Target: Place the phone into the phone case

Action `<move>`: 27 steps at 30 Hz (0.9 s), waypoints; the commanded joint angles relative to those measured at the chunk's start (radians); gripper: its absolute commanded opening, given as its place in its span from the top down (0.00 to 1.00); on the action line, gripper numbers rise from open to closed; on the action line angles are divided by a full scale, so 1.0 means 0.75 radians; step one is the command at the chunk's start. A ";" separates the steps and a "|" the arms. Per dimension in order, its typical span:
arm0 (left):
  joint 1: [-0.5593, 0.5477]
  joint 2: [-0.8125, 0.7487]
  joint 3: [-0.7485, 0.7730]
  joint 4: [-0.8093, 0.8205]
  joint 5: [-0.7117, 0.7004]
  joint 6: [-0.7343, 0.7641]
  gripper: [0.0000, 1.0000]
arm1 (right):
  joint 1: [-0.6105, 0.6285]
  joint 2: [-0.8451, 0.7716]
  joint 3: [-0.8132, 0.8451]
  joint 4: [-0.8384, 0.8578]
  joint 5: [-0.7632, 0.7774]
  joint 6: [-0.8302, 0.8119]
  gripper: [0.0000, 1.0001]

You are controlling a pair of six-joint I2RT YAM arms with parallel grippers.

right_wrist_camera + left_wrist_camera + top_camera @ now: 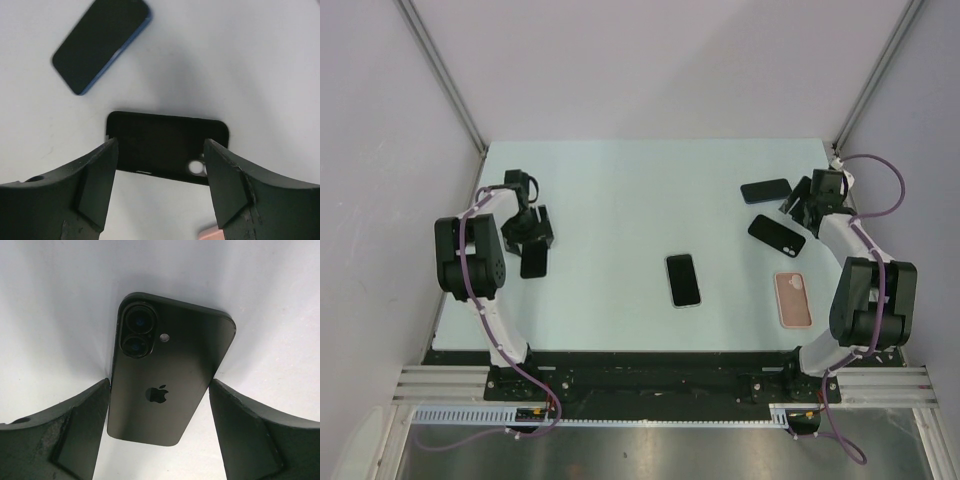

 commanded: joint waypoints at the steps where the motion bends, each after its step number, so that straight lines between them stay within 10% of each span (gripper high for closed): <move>1: -0.037 0.007 -0.057 -0.039 0.080 -0.041 0.17 | -0.037 0.037 0.054 -0.121 0.125 -0.021 0.25; 27: -0.127 0.064 -0.049 -0.084 0.121 -0.127 0.17 | -0.137 0.328 0.054 -0.104 -0.017 -0.227 0.65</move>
